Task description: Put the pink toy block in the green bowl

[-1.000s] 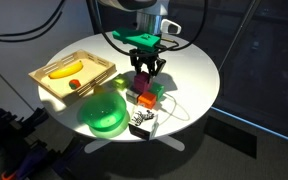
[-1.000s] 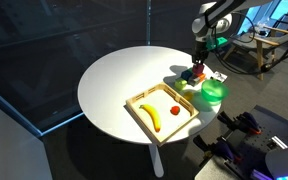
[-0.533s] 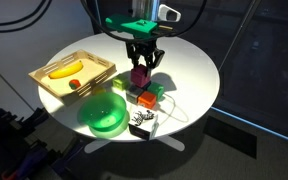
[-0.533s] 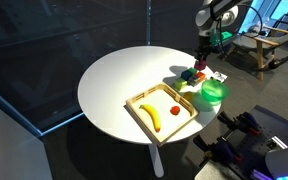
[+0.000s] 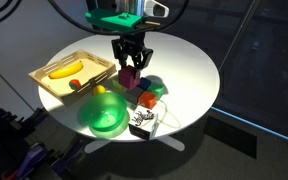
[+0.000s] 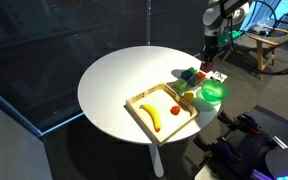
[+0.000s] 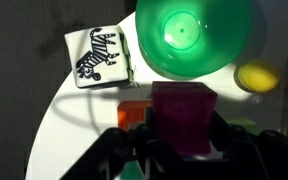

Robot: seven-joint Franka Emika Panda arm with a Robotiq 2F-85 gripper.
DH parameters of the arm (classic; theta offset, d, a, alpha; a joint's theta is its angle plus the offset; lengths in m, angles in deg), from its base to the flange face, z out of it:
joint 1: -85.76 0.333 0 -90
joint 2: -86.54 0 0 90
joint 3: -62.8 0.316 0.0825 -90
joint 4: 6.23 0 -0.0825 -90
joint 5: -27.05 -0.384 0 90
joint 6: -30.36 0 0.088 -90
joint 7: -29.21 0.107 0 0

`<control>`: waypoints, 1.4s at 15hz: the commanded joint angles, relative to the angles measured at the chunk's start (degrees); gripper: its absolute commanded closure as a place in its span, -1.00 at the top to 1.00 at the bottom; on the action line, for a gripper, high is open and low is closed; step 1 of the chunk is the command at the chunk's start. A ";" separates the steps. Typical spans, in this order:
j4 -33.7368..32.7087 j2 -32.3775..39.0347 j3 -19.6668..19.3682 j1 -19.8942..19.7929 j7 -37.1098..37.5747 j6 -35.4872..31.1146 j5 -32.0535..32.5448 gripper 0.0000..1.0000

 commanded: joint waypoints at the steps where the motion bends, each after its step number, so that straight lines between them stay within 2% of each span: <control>1: 6.30 -4.63 -0.60 0.78 0.47 -1.91 1.92 -0.44; 7: 12.94 -7.19 -0.87 0.88 0.47 -4.20 3.00 -0.44; 14: 21.26 -9.24 -1.37 0.97 0.97 -12.42 4.59 -0.44; 20: 23.74 -8.64 -2.02 0.93 1.55 -15.84 5.36 -0.44; 21: 23.85 -8.42 -2.12 0.96 1.67 -16.39 5.39 0.40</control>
